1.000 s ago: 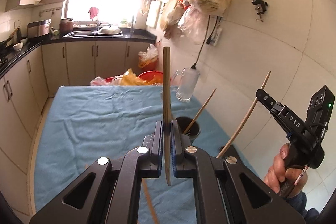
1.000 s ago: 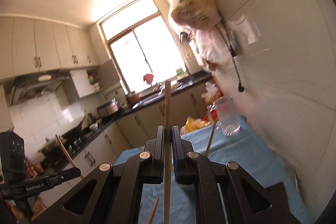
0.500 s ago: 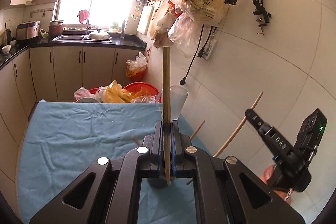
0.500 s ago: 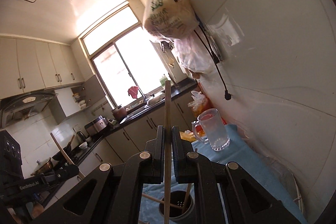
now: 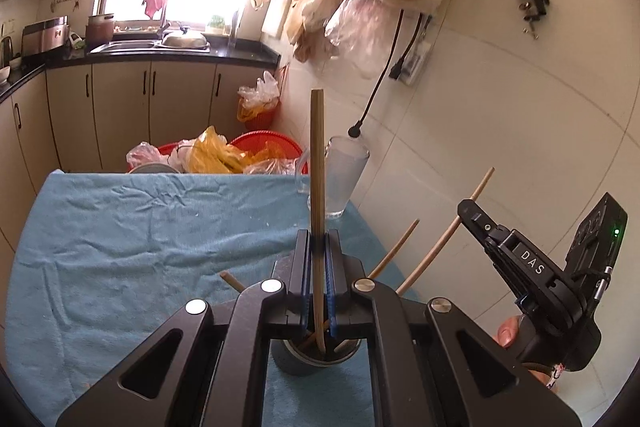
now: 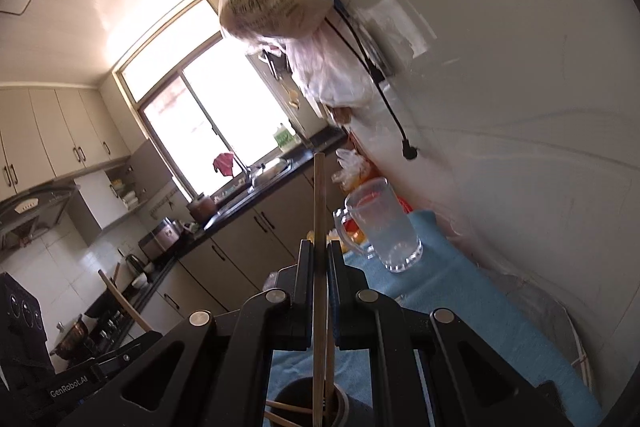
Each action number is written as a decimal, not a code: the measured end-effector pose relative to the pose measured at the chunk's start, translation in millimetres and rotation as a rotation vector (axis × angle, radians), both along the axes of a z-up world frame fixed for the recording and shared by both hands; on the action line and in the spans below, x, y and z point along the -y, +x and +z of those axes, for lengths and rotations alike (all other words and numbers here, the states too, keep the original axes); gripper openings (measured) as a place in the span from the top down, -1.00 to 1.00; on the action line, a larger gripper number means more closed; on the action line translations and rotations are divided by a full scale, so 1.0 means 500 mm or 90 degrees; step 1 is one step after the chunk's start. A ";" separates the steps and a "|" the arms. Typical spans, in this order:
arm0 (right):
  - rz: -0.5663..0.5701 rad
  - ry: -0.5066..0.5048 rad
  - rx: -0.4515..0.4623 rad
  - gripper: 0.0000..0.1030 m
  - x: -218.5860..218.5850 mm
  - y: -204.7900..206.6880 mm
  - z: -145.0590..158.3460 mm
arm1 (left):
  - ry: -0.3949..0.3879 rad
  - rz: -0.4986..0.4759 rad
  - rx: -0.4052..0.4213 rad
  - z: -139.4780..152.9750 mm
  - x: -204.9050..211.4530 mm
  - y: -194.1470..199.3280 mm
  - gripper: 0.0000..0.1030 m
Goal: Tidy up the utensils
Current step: 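Raise both held chopsticks and carry them above the black cup, then open the right gripper into the cup while the left gripper releases its chopstick, then lower both grippers to the remaining chopsticks and close on one each, then lift the held chopsticks upright with both grippers and carry them over the black cup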
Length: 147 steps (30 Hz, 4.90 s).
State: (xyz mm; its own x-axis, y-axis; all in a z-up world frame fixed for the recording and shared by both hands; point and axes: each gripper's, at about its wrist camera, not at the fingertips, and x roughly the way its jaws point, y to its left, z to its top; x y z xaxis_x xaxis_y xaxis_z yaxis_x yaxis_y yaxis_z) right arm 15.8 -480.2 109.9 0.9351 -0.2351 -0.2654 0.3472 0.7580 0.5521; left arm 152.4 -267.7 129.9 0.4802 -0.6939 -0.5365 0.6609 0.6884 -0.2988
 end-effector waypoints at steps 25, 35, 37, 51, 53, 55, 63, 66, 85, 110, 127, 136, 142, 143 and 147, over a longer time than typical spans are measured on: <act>0.047 -0.038 -0.068 0.36 -0.051 -0.019 -0.018 | -0.013 0.038 0.028 0.003 -0.085 -0.048 0.22; 0.053 -0.183 -0.181 -0.37 -0.208 -0.067 -0.041 | -0.011 0.081 0.032 -0.024 -0.222 -0.125 0.01; 0.038 -0.194 -0.180 -0.55 -0.234 -0.082 -0.052 | -0.002 0.088 0.025 -0.040 -0.249 -0.135 0.00; 0.081 -0.233 -0.274 -0.50 -0.351 -0.084 -0.135 | 0.045 0.174 -0.057 -0.158 -0.431 -0.167 -0.02; 0.103 -0.220 -0.297 -0.42 -0.353 -0.075 -0.144 | 0.051 0.171 -0.062 -0.169 -0.437 -0.169 -0.02; 0.127 -0.212 -0.321 -0.38 -0.358 -0.066 -0.158 | 0.058 0.168 -0.071 -0.182 -0.438 -0.168 -0.02; 0.188 -0.198 -0.384 0.05 -0.391 -0.054 -0.208 | 0.117 0.174 -0.121 -0.234 -0.436 -0.148 -0.02; 0.208 -0.185 -0.388 0.30 -0.394 -0.054 -0.217 | 0.137 0.174 -0.161 -0.261 -0.438 -0.130 -0.01; 0.226 -0.151 -0.393 0.32 -0.382 -0.052 -0.234 | 0.232 0.110 -0.223 -0.372 -0.347 -0.036 0.82; 0.417 -0.009 -0.529 0.59 -0.510 0.211 -0.308 | 0.111 0.164 -0.180 -0.271 -0.458 -0.074 0.87; 0.413 -0.056 -0.560 0.86 -0.562 0.253 -0.330 | 0.079 0.162 -0.167 -0.255 -0.483 -0.080 0.87; 0.429 -0.037 -0.316 0.86 -0.518 0.128 -0.204 | 0.048 0.160 -0.098 -0.199 -0.478 -0.121 0.87; 0.400 -0.083 -0.188 0.86 -0.507 0.041 -0.138 | 0.036 0.158 -0.070 -0.164 -0.464 -0.144 0.87; 0.391 -0.089 -0.173 0.86 -0.507 0.030 -0.129 | 0.035 0.158 -0.068 -0.160 -0.463 -0.146 0.87; 0.359 -0.108 -0.131 0.86 -0.498 -0.010 -0.100 | 0.035 0.158 -0.056 -0.144 -0.456 -0.157 0.87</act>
State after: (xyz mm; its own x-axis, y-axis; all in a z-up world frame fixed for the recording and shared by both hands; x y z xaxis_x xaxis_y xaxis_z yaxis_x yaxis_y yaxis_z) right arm 10.9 -231.3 60.1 0.8615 0.2246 -0.4553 -0.0452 0.9272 0.3719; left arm 74.1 -39.7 58.0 0.5816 -0.5293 -0.6177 0.4427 0.8430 -0.3054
